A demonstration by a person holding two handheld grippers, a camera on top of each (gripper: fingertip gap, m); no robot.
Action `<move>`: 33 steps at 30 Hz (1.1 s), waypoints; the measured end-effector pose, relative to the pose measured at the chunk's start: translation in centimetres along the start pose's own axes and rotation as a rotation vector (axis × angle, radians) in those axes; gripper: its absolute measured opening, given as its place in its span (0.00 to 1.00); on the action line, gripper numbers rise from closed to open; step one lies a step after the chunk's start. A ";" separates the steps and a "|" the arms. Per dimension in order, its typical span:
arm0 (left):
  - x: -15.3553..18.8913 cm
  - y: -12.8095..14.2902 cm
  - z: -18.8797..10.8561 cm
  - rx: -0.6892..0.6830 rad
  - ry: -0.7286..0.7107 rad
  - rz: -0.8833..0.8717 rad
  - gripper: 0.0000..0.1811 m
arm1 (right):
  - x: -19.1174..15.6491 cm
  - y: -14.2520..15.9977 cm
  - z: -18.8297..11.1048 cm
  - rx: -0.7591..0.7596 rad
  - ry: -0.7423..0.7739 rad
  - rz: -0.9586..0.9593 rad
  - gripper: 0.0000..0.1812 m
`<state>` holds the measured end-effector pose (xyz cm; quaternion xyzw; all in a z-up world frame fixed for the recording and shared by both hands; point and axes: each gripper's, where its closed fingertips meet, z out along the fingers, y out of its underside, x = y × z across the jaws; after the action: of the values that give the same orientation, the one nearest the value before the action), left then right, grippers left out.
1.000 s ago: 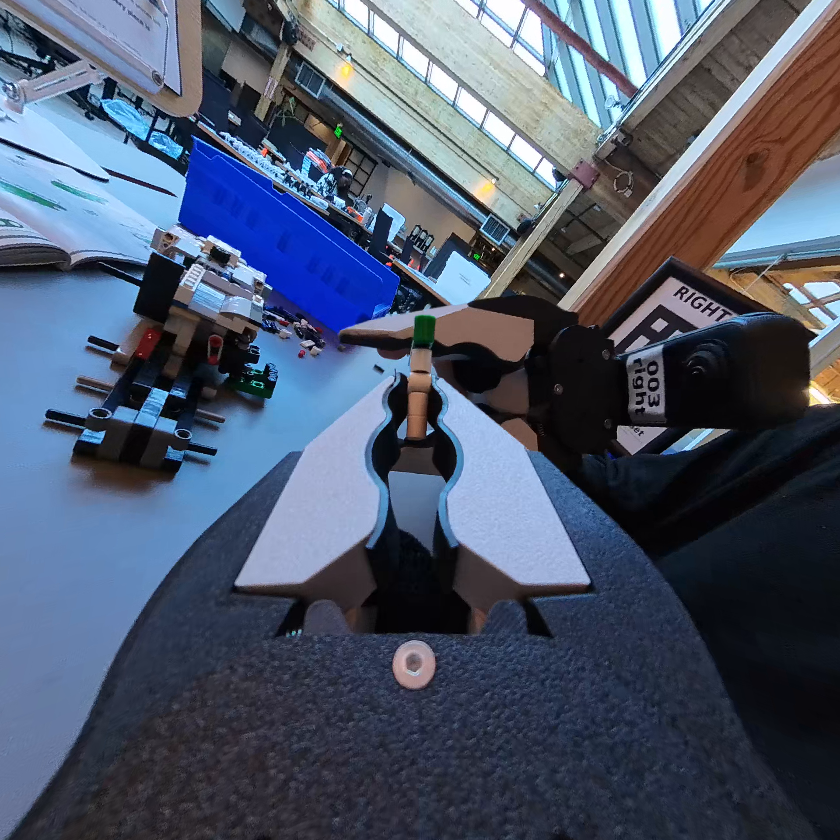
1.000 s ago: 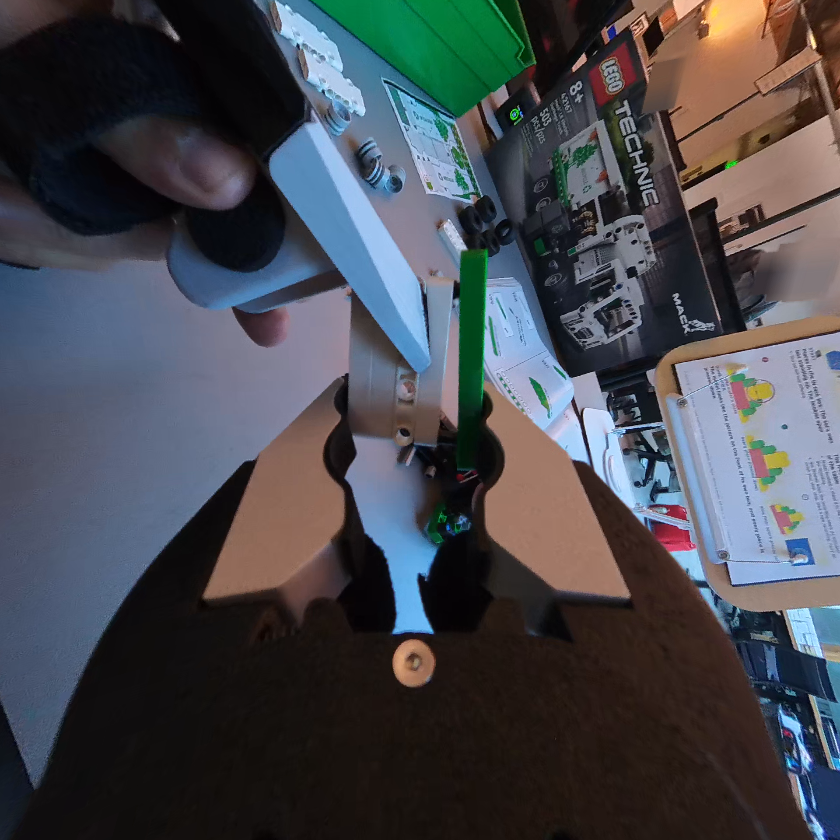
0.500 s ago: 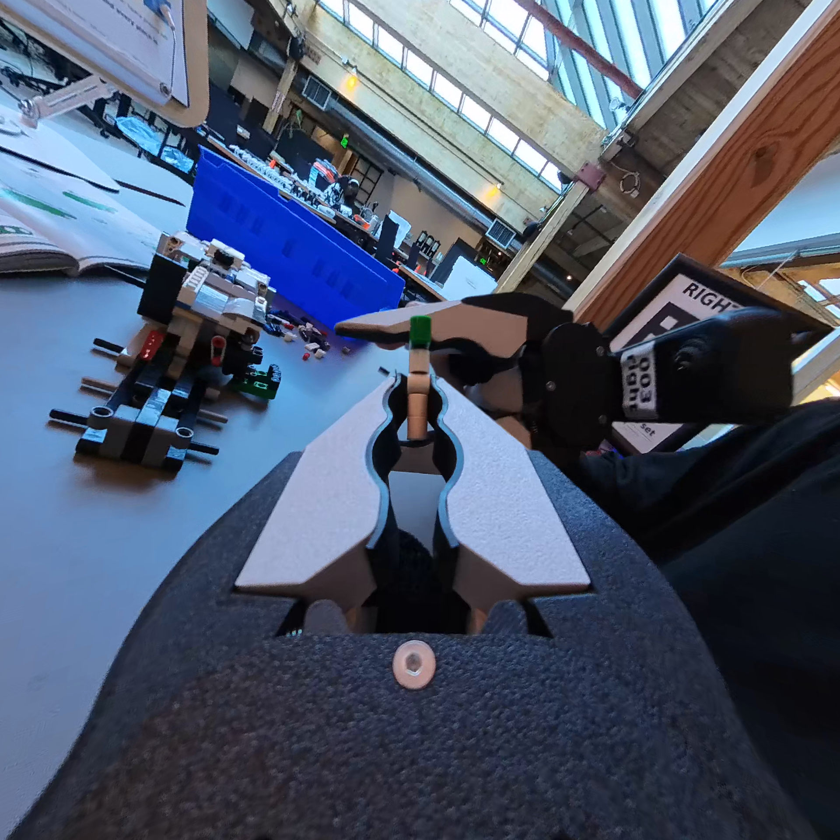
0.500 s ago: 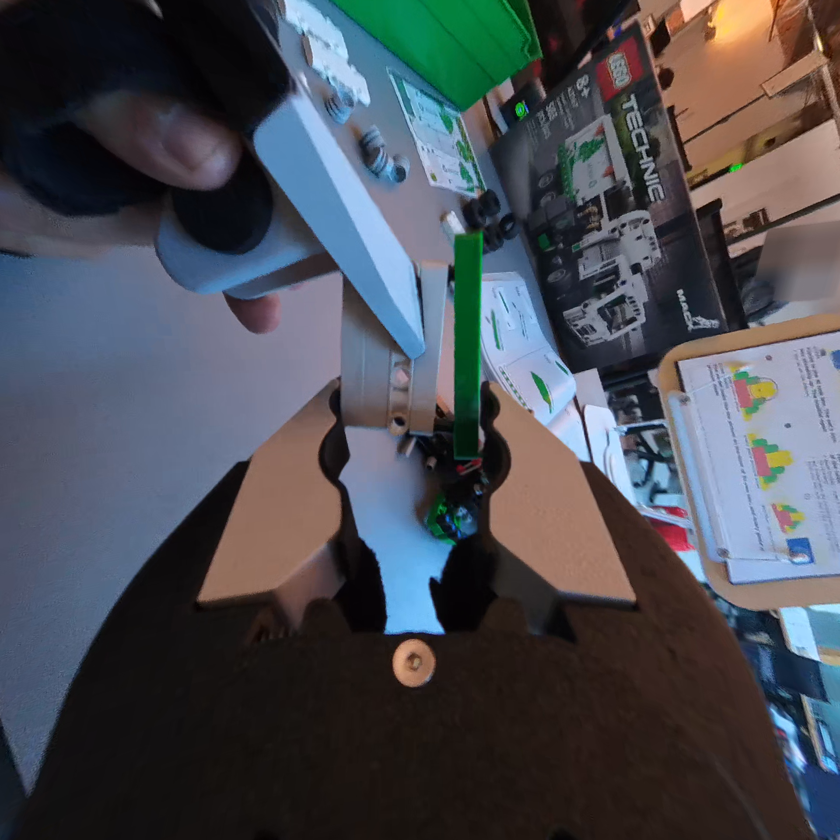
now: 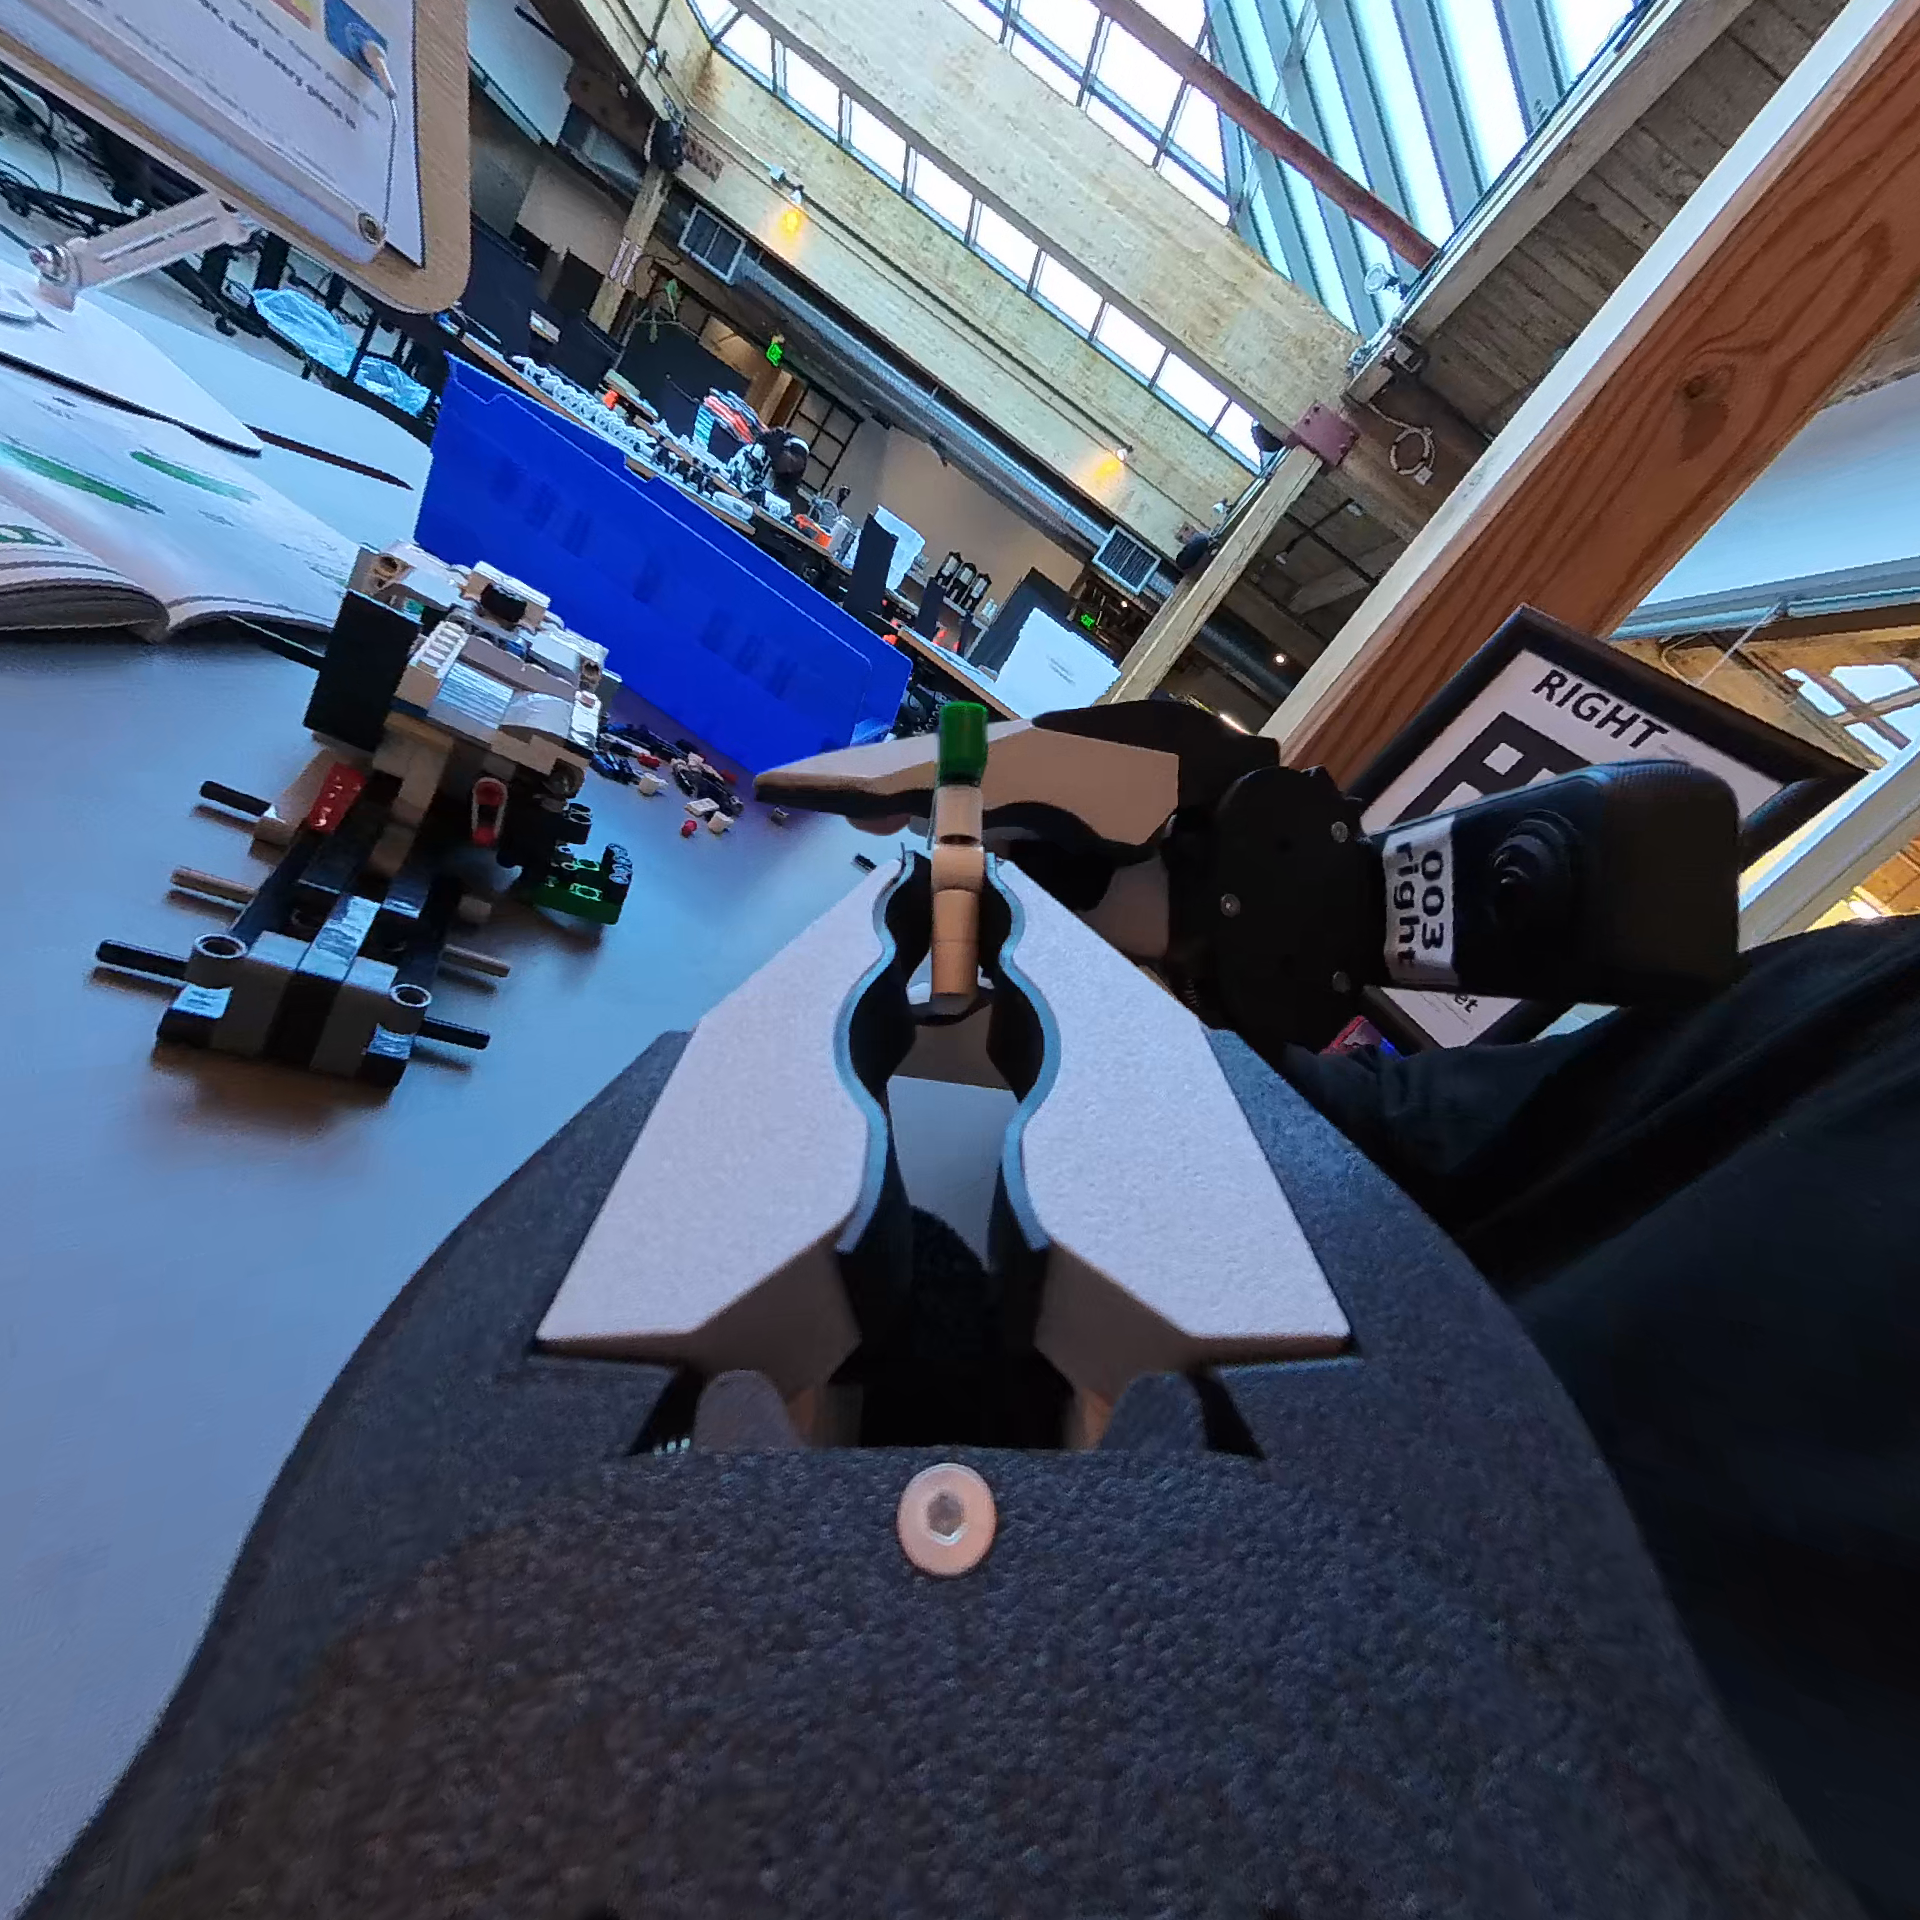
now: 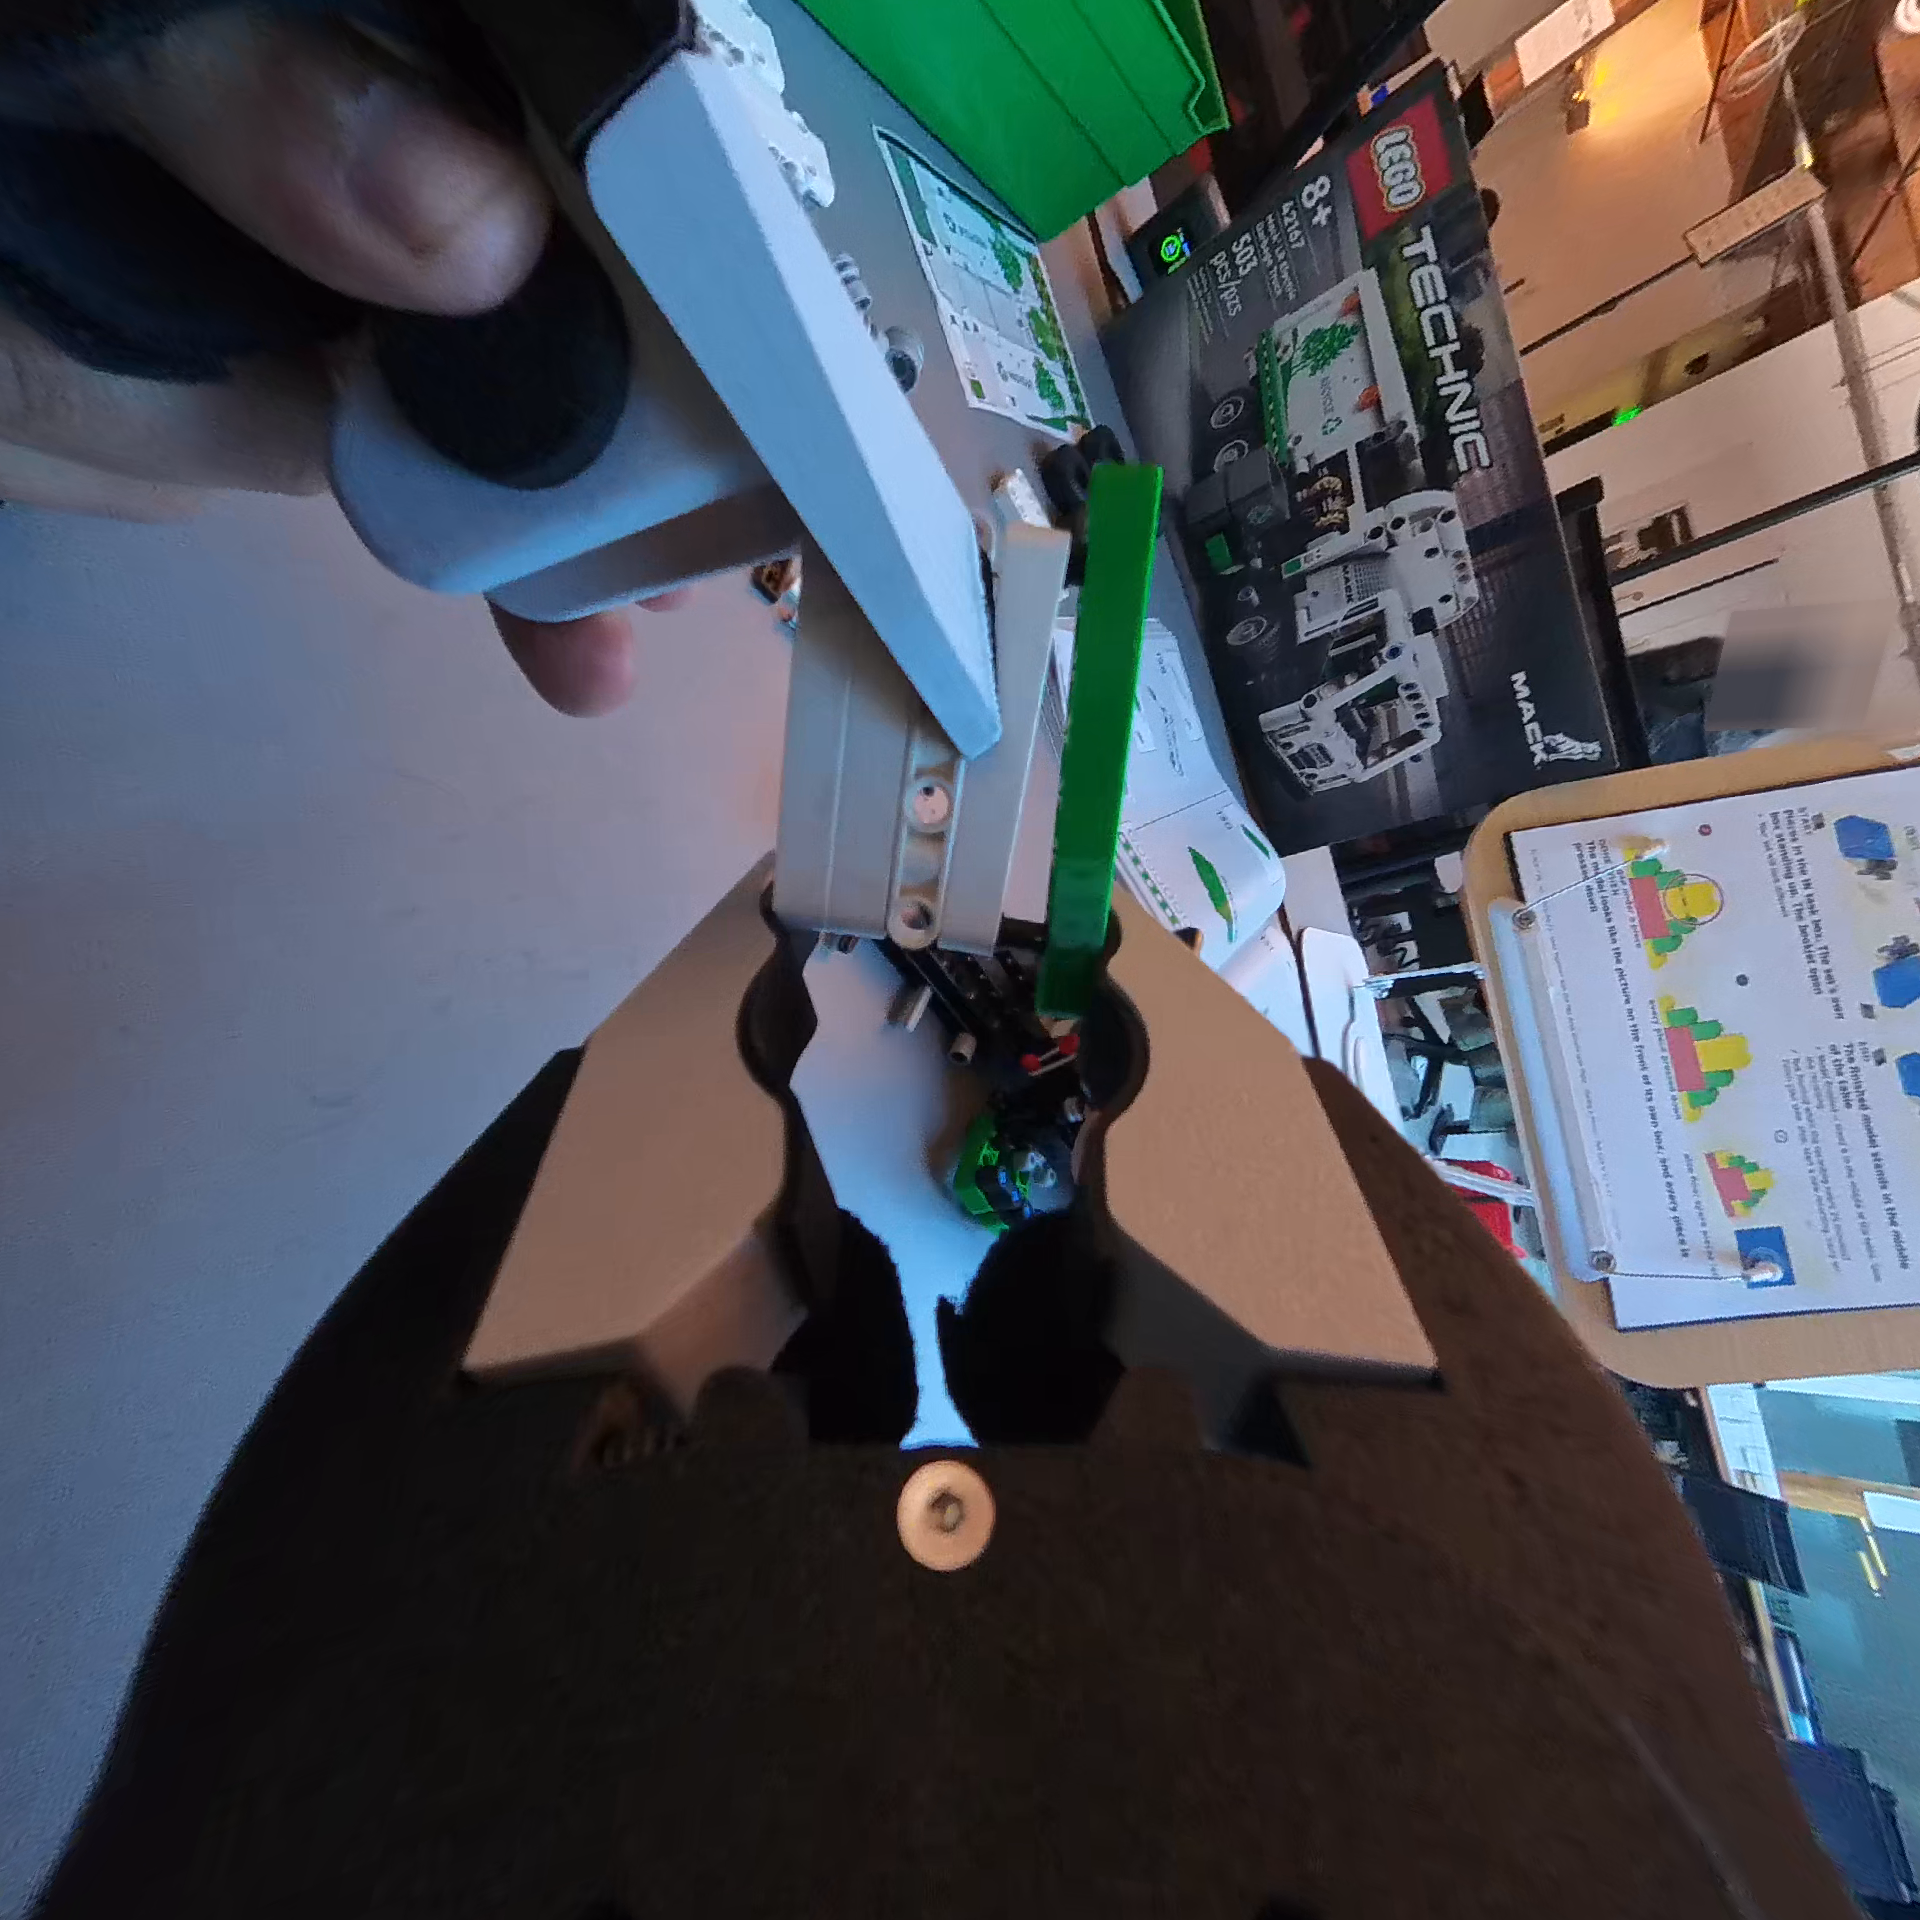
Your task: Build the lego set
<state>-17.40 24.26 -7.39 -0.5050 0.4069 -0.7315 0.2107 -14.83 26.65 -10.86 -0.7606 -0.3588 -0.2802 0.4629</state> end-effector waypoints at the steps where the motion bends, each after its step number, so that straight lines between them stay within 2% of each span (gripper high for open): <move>1: 0.0 0.0 0.0 0.003 -0.005 0.006 0.03 | 0.0 -0.1 0.1 0.013 0.002 0.002 0.27; 5: 0.4 -0.1 -0.5 -0.018 0.017 0.058 0.03 | -0.8 -1.2 -0.7 0.143 -0.116 0.122 0.29; 7: 1.2 -0.6 -1.1 0.000 0.044 0.142 0.03 | -1.3 -1.8 -2.2 0.241 -0.258 0.229 0.28; 9: 2.0 -0.3 -1.4 -0.030 0.101 0.177 0.03 | -0.8 -2.8 -3.8 0.377 -0.408 0.427 0.31; 11: 2.4 -0.3 -1.4 -0.028 0.129 0.188 0.03 | -0.1 -3.8 -5.2 0.515 -0.581 0.657 0.26; 13: 2.5 0.1 -1.1 -0.053 0.134 0.198 0.03 | 0.0 -4.6 -6.3 0.623 -0.711 0.758 0.18; 15: 2.5 0.8 -0.8 -0.098 0.115 0.225 0.03 | -0.2 -4.1 -5.7 0.609 -0.684 0.729 0.10; 22: 1.9 3.9 0.0 -0.310 0.051 0.349 0.03 | -1.6 -4.2 -5.2 0.527 -0.688 0.601 0.09; 29: 3.2 3.7 -0.1 -0.278 0.127 0.350 0.04 | -1.7 -5.2 -6.6 0.643 -0.913 0.793 0.03; 33: 3.6 3.2 0.0 -0.226 0.152 0.324 0.03 | -1.1 -5.7 -6.9 0.724 -0.956 0.890 0.03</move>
<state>-19.19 19.80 -7.88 -0.3966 0.5770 -0.6738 0.2363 -20.68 21.88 -5.95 -0.6727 -0.2493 0.4306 0.5477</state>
